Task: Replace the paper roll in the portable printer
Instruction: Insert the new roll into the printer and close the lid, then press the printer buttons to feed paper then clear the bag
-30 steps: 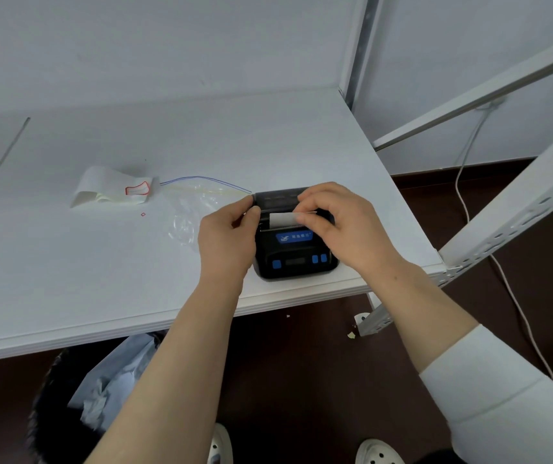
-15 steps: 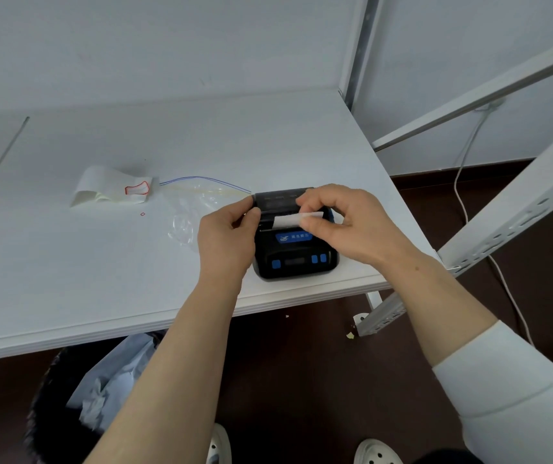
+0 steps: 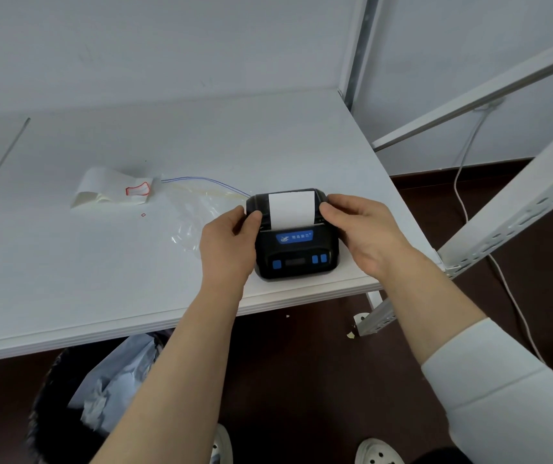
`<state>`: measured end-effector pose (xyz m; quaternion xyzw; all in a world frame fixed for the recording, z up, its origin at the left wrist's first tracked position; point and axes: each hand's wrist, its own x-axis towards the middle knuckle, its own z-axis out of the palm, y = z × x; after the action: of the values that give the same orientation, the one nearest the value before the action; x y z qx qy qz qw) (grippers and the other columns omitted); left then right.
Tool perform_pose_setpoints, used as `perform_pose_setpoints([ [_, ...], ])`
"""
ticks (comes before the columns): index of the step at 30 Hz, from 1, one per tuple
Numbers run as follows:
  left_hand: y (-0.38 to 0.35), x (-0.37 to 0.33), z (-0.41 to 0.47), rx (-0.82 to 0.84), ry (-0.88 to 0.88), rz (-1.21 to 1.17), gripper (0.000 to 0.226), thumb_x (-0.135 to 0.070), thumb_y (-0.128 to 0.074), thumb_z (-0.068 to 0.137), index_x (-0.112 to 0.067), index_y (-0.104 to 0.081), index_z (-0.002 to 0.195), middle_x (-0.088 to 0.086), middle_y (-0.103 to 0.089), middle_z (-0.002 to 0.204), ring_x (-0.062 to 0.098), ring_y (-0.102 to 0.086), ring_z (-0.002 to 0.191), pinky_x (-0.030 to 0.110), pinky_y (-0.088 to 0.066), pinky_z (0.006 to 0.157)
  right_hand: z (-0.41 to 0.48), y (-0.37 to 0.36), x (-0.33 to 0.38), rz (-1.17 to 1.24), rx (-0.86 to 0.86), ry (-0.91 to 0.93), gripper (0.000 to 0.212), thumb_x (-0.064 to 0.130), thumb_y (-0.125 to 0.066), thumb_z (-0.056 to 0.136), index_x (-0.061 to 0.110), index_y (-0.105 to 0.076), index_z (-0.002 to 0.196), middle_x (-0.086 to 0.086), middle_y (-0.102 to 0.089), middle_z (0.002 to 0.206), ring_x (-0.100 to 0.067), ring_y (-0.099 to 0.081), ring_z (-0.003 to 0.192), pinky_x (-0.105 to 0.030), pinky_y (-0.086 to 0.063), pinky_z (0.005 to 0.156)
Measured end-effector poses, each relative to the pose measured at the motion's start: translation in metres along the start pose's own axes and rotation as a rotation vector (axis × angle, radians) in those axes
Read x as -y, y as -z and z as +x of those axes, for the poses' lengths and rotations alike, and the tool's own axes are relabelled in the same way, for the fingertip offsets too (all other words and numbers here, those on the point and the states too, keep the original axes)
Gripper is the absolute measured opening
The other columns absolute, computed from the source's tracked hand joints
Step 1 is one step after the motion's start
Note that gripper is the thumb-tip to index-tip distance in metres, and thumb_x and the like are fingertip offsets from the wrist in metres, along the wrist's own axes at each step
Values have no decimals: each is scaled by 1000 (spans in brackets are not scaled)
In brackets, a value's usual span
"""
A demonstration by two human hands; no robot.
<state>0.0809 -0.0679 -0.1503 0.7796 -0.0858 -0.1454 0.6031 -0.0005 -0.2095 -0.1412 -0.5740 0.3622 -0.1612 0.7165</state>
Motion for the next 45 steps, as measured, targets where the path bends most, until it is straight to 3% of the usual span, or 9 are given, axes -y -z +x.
perform_pose_setpoints([
  [6, 2, 0, 0, 12, 10, -45, 6, -16, -59, 89, -17, -62, 95, -8, -57, 92, 13, -55, 93, 24, -38, 88, 3, 1, 2, -55, -5, 14, 42, -3, -61, 83, -3, -52, 124, -17, -60, 121, -25, -57, 114, -37, -43, 105],
  [12, 2, -4, -4, -5, 24, -37, 45, -15, -59, 89, 0, -48, 131, 6, -61, 126, 16, -56, 118, 22, -39, 95, 4, 1, -3, -72, -8, 15, 48, -1, -63, 82, -1, -49, 128, -15, -58, 125, -23, -55, 117, -37, -41, 107],
  [18, -2, 2, -11, 4, -22, 72, 25, -18, -37, 95, -12, -52, 76, -3, -47, 72, 15, -40, 70, 32, -34, 76, -13, 1, -14, -57, -7, -77, 38, 31, -58, 87, 15, -58, 121, -3, -62, 125, -18, -54, 119, -41, -37, 110],
  [21, 9, 1, -15, 55, 66, 140, 42, -14, -34, 95, -13, -46, 136, -2, -52, 133, 15, -45, 124, 26, -28, 104, -32, 2, -23, -19, -20, -117, 26, 33, -54, 88, 19, -65, 108, -1, -67, 115, -17, -56, 116, -44, -36, 109],
  [25, 31, 9, -7, 39, 3, 240, 53, -6, -32, 94, -12, -27, 146, 0, -19, 158, 12, -14, 146, 20, -8, 114, -43, -1, -27, 3, -15, -97, 20, 30, -50, 91, 21, -67, 97, 1, -68, 107, -15, -57, 111, -44, -36, 108],
  [29, 32, 4, -27, 37, -182, 239, 55, 3, -34, 91, -13, -34, 143, -3, -25, 156, 8, -22, 143, 9, -11, 108, -44, -5, -27, 13, -14, -87, 25, 26, -44, 93, 12, -64, 100, -2, -66, 106, -18, -56, 112, -44, -35, 109],
  [33, 18, -2, -43, 71, 94, -2, 56, -5, -44, 88, -14, -35, 143, -4, -41, 147, 13, -38, 135, 28, -28, 112, -47, -7, -33, 48, 1, -111, 30, 29, -40, 96, 18, -59, 117, -3, -59, 126, -18, -47, 125, -45, -28, 114],
  [37, 13, 1, -45, 258, 157, -150, 37, 3, -43, 68, -8, -64, 96, 0, -63, 89, 19, -55, 90, 25, -41, 83, -44, -11, -38, 90, 15, -99, 33, 37, -41, 93, 28, -57, 121, -1, -57, 130, -17, -45, 127, -47, -27, 114],
  [45, 15, 6, -40, 265, 109, -274, 38, 2, -51, 77, -19, -69, 103, 3, -71, 105, 15, -62, 105, 25, -46, 96, -34, -12, -35, 42, 24, -57, 30, 35, -36, 96, 24, -63, 99, -4, -64, 116, -18, -53, 116, -45, -33, 110],
])
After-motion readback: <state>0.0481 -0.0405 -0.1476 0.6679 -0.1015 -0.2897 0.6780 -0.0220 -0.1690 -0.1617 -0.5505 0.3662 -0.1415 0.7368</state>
